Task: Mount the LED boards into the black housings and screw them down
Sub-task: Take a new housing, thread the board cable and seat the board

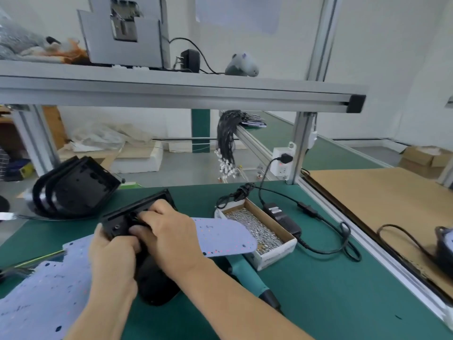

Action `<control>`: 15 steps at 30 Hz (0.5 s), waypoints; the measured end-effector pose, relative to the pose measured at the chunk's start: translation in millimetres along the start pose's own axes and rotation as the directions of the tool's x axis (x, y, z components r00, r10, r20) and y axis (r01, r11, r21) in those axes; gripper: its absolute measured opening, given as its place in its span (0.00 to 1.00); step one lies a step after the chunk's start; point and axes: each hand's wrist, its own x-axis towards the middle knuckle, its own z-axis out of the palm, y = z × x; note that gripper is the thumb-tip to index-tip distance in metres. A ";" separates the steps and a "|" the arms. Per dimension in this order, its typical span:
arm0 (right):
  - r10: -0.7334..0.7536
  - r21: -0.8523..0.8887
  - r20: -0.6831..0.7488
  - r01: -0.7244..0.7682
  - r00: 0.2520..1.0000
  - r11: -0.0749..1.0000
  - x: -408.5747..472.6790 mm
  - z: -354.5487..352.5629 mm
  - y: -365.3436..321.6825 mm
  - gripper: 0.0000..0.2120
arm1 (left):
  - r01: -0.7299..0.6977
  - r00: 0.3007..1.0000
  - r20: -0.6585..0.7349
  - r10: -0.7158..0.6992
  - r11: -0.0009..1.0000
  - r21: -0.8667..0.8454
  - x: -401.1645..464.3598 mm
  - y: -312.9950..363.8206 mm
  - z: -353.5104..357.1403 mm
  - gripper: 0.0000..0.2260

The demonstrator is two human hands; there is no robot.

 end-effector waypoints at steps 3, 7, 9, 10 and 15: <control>0.040 0.029 0.016 -0.040 0.999 0.999 3.5 0.7 -1.5 0.11 | -0.013 0.999 0.030 0.012 0.999 0.038 -3.5 0.8 0.9 0.21; 0.095 0.056 0.027 -0.096 0.995 0.994 2.1 -3.8 -3.0 0.11 | -0.002 0.999 0.037 0.001 0.999 0.043 -1.8 -3.8 2.3 0.19; 0.116 0.048 0.037 -0.117 0.993 0.992 1.9 -4.3 -5.2 0.11 | -0.011 0.999 0.031 0.010 0.998 0.056 -1.2 -4.6 3.0 0.19; 0.123 0.028 0.047 -0.124 0.991 0.992 2.7 -4.8 -6.1 0.11 | -0.019 0.999 0.034 0.017 0.998 0.064 -1.3 -5.1 3.0 0.19; 0.139 -0.123 0.077 -0.129 0.987 0.984 11.3 -7.6 -6.2 0.08 | -0.081 0.996 0.057 0.075 0.990 0.116 -0.9 -6.0 1.0 0.21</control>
